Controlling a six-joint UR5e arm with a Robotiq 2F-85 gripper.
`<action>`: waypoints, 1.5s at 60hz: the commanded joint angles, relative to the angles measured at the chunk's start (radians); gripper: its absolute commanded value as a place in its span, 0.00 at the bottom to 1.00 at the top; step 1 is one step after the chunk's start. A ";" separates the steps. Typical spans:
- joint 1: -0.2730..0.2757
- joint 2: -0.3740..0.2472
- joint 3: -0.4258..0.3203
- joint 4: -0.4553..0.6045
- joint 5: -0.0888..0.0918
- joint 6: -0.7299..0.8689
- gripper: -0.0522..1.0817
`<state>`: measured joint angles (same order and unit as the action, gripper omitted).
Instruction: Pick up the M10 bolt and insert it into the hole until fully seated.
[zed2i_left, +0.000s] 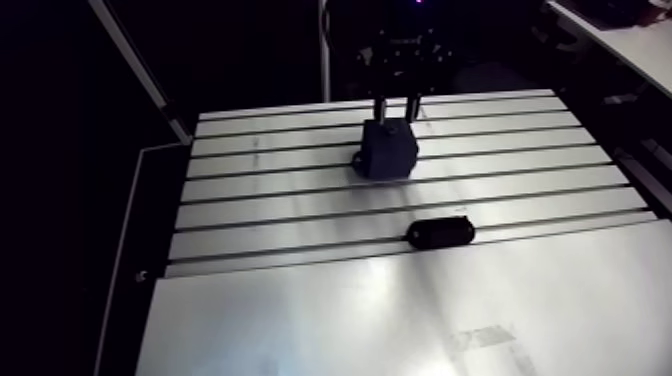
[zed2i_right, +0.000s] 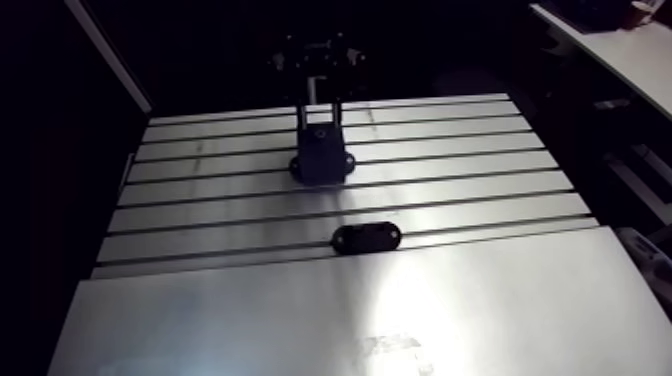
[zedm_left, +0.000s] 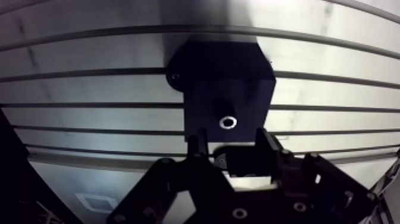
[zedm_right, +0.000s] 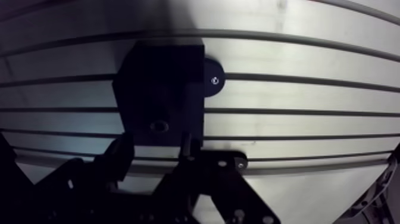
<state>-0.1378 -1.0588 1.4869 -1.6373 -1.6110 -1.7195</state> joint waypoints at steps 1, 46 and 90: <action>0.001 -0.006 0.005 -0.031 0.003 -0.005 0.05; 0.010 -0.283 0.037 0.020 0.012 -0.014 0.05; 0.026 -0.554 0.103 0.076 0.013 -0.028 0.05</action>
<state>-0.1194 -1.4373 1.5412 -1.5923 -1.5989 -1.7399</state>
